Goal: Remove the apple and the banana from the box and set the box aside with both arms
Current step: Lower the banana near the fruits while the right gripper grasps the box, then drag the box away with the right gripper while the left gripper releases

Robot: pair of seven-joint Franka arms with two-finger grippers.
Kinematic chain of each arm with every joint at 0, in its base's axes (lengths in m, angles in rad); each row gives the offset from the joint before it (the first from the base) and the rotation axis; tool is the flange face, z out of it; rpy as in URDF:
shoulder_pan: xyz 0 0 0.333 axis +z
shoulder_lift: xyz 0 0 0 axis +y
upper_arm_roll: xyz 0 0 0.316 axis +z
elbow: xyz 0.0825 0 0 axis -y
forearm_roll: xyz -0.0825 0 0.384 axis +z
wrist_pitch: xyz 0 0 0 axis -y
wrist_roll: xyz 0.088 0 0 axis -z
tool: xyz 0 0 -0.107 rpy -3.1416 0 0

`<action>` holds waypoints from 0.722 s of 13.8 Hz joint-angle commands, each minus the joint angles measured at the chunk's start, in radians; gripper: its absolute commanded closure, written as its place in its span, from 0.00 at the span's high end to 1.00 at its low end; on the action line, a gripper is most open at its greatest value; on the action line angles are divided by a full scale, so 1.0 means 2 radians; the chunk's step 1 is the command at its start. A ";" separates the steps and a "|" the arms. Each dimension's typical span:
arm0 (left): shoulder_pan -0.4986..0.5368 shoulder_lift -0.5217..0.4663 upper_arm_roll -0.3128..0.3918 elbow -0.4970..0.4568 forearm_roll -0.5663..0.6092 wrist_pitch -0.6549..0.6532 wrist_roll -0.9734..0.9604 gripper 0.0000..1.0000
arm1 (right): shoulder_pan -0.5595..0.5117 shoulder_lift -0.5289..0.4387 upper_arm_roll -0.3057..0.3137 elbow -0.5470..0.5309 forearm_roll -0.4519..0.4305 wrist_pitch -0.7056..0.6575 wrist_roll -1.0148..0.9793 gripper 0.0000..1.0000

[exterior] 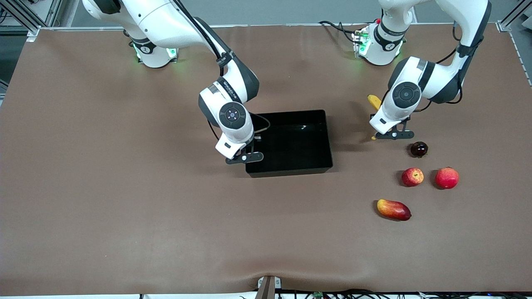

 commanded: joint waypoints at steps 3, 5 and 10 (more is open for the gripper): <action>0.024 0.030 -0.003 0.039 0.005 0.005 0.001 0.00 | -0.006 -0.051 -0.004 -0.007 -0.008 -0.055 0.030 0.00; 0.053 0.084 -0.003 0.081 0.005 0.006 0.002 0.00 | -0.020 -0.083 -0.007 -0.010 -0.008 -0.100 0.030 0.00; 0.058 0.141 0.001 0.134 0.034 0.006 -0.005 0.00 | -0.102 -0.199 -0.034 -0.069 -0.008 -0.165 0.010 0.00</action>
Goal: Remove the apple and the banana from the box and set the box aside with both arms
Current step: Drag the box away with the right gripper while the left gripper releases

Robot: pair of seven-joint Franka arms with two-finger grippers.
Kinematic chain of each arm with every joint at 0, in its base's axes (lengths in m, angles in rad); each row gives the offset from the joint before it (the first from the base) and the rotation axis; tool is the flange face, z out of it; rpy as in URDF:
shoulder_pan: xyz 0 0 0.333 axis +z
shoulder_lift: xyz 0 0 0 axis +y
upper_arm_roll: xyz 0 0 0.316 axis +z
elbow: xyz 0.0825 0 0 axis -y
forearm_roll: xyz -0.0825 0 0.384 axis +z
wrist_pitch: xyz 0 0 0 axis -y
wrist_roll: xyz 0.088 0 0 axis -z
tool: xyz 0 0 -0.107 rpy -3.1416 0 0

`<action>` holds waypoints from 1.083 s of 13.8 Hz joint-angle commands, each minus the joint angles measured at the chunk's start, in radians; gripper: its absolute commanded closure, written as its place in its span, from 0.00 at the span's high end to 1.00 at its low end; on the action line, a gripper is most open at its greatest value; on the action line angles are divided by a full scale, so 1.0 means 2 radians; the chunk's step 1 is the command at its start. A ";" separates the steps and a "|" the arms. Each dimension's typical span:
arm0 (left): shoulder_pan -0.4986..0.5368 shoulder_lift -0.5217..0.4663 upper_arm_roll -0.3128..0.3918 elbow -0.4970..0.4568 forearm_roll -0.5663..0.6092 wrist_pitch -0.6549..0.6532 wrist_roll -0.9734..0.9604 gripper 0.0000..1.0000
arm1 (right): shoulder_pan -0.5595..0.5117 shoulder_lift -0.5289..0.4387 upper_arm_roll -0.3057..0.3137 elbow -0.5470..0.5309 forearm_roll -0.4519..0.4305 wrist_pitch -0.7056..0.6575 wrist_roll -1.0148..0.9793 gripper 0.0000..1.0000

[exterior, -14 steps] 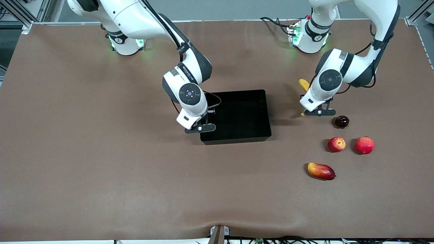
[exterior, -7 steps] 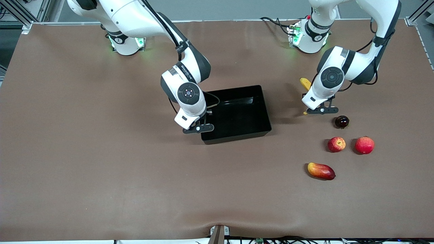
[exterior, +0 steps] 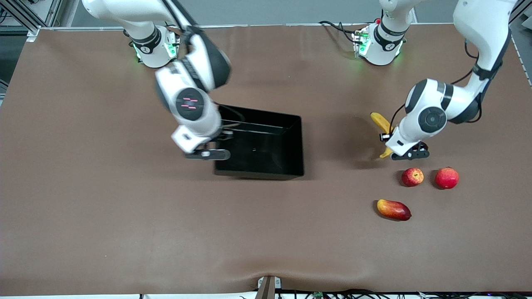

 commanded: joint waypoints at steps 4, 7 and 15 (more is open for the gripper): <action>0.005 0.069 0.005 0.072 0.060 -0.005 -0.008 0.40 | -0.152 -0.111 0.006 -0.096 0.000 -0.026 -0.147 0.00; 0.003 0.033 0.002 0.081 0.066 -0.031 -0.001 1.00 | -0.228 -0.110 0.006 -0.114 0.000 -0.027 -0.229 0.00; 0.005 -0.018 -0.039 0.315 0.055 -0.296 0.091 1.00 | -0.403 -0.069 0.006 -0.160 0.001 0.069 -0.431 0.00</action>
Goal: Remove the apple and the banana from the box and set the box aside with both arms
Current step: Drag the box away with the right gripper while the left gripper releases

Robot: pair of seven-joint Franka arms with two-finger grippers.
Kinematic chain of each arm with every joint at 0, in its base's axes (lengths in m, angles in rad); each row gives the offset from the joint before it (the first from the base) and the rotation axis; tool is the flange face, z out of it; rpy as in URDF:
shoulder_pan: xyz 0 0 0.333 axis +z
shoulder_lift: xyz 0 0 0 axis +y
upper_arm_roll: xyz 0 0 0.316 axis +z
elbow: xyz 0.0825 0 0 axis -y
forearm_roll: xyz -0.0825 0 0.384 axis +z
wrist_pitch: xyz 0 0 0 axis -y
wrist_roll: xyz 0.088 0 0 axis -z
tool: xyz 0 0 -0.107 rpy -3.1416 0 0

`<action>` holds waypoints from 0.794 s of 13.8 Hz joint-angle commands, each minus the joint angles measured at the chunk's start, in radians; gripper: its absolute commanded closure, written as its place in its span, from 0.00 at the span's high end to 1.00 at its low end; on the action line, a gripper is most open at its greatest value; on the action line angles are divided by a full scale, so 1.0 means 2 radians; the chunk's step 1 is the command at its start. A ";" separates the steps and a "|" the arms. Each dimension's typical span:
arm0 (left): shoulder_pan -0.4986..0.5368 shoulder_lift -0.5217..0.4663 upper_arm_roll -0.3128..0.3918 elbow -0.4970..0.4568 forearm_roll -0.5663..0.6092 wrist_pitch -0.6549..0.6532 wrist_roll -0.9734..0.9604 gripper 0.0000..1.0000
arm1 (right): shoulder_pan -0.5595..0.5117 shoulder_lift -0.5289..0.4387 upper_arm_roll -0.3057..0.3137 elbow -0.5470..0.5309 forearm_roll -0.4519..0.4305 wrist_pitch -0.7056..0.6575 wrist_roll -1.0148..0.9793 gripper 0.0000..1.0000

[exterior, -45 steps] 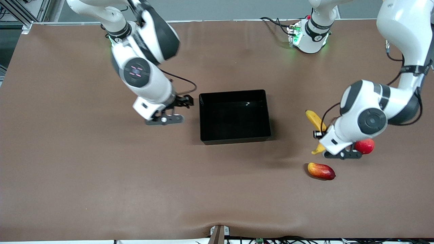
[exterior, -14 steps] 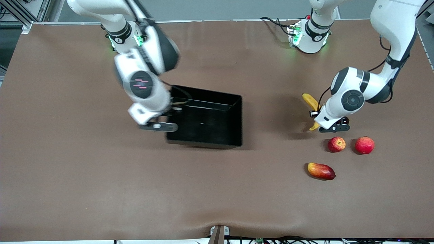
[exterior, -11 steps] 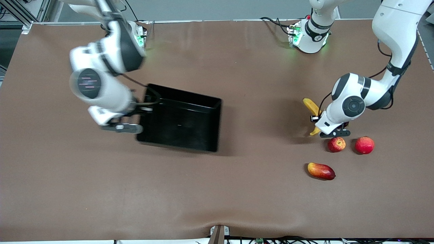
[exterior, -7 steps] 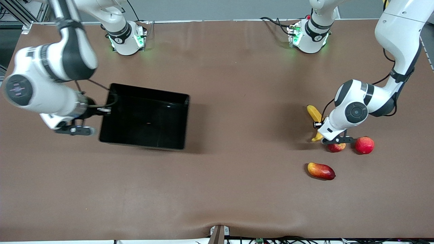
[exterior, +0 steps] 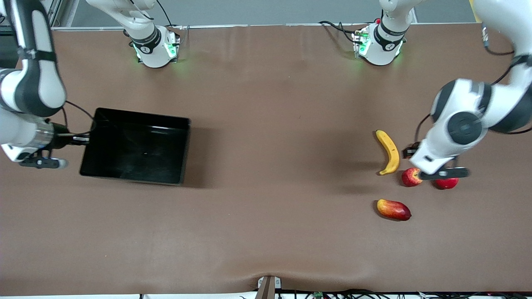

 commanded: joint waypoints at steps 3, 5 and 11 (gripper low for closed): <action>0.022 0.000 0.001 0.157 -0.042 -0.099 0.066 1.00 | -0.088 0.039 0.013 -0.007 0.009 0.047 -0.104 0.00; 0.052 -0.016 -0.005 0.171 -0.054 -0.101 0.080 1.00 | -0.108 0.052 0.013 -0.016 0.010 0.064 -0.112 0.00; 0.084 -0.087 -0.002 0.171 -0.088 -0.103 0.240 1.00 | -0.108 0.062 0.013 -0.043 0.011 0.111 -0.116 1.00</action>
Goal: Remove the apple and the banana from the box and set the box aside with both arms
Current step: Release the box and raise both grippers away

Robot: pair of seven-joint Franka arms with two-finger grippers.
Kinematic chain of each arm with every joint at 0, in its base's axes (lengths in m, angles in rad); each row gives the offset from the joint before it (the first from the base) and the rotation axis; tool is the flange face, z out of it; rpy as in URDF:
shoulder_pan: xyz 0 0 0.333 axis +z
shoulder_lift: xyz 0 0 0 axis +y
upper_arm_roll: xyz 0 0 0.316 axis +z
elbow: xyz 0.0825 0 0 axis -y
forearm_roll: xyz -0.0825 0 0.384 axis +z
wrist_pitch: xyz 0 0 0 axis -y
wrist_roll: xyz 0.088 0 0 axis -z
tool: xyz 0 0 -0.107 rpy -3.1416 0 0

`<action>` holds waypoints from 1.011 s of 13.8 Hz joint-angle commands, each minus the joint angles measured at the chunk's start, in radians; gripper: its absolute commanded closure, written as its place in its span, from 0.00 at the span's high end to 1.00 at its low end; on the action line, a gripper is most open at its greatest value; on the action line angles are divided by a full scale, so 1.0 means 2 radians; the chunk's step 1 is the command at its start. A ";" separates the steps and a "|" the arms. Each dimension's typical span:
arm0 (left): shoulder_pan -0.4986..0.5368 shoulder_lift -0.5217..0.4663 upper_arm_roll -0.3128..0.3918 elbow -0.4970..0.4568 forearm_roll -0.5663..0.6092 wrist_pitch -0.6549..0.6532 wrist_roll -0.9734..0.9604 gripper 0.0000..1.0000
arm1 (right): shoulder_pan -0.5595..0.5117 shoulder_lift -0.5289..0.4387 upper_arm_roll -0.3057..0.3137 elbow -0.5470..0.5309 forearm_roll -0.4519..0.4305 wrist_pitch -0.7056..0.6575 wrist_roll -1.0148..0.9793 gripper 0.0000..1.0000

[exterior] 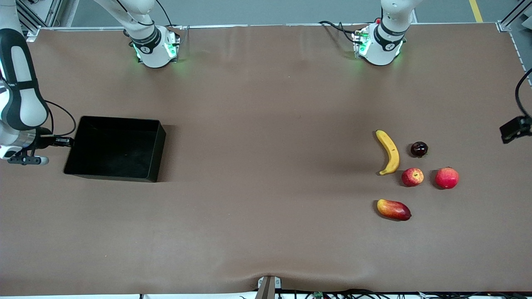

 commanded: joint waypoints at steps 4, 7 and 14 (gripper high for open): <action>0.010 -0.043 -0.003 -0.006 -0.062 -0.011 0.038 1.00 | 0.016 -0.007 0.012 0.089 0.008 -0.051 -0.025 1.00; 0.010 -0.060 0.001 -0.009 -0.090 -0.011 -0.012 1.00 | 0.050 0.024 0.010 0.235 -0.002 -0.181 -0.029 1.00; -0.058 -0.115 0.071 -0.065 -0.171 -0.029 -0.128 1.00 | 0.120 0.002 0.012 0.311 0.006 -0.218 0.030 1.00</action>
